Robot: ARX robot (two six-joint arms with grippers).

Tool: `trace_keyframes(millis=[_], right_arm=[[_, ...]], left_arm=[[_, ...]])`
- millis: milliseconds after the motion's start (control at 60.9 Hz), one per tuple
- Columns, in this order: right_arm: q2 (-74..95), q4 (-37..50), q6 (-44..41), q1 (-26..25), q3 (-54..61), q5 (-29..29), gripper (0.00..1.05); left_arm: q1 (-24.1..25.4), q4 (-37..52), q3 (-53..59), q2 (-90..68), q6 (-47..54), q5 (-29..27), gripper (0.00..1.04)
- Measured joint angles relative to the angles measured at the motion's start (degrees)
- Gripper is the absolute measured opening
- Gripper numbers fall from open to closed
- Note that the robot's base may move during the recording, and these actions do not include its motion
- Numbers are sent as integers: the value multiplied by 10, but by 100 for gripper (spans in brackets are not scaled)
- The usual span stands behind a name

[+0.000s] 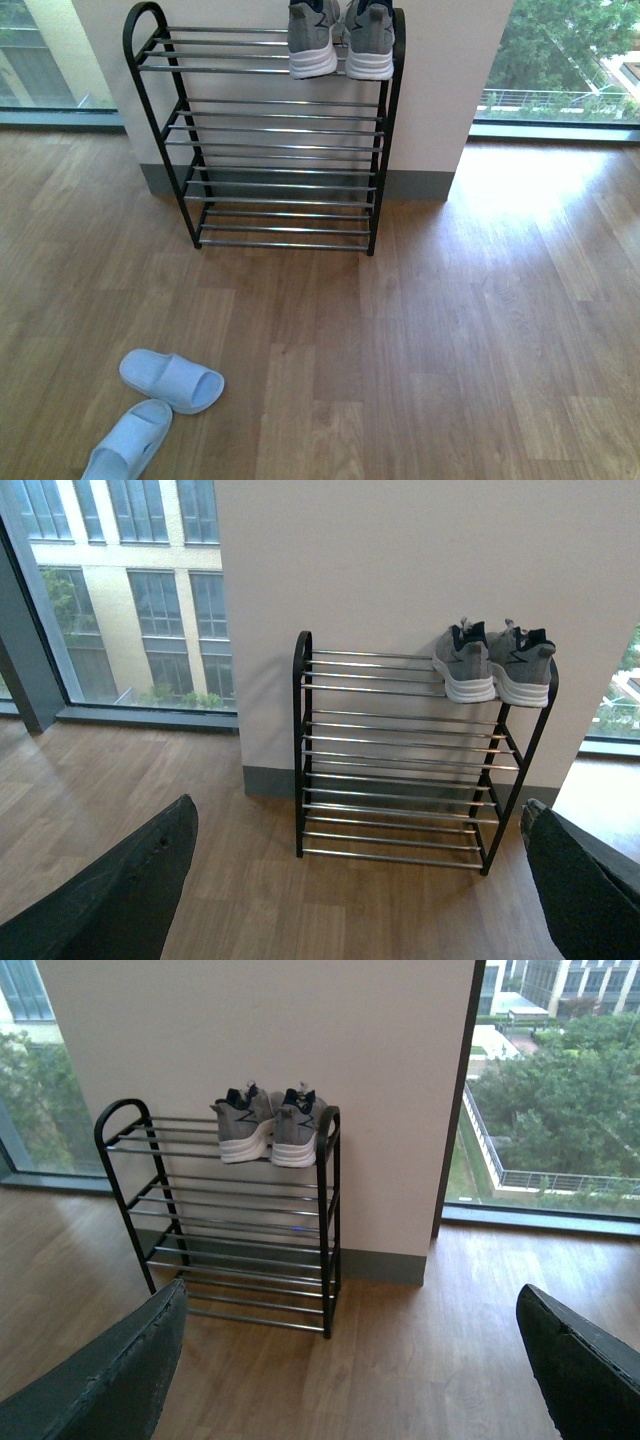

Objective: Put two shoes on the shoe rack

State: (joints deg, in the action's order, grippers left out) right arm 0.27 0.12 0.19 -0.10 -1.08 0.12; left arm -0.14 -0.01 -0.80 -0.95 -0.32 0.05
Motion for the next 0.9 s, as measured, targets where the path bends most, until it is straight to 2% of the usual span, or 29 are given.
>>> trace_keyframes(millis=[903], right_arm=[[0, 0, 0, 0, 0, -1, 95]], left_arm=[[0, 0, 0, 0, 0, 0, 95]])
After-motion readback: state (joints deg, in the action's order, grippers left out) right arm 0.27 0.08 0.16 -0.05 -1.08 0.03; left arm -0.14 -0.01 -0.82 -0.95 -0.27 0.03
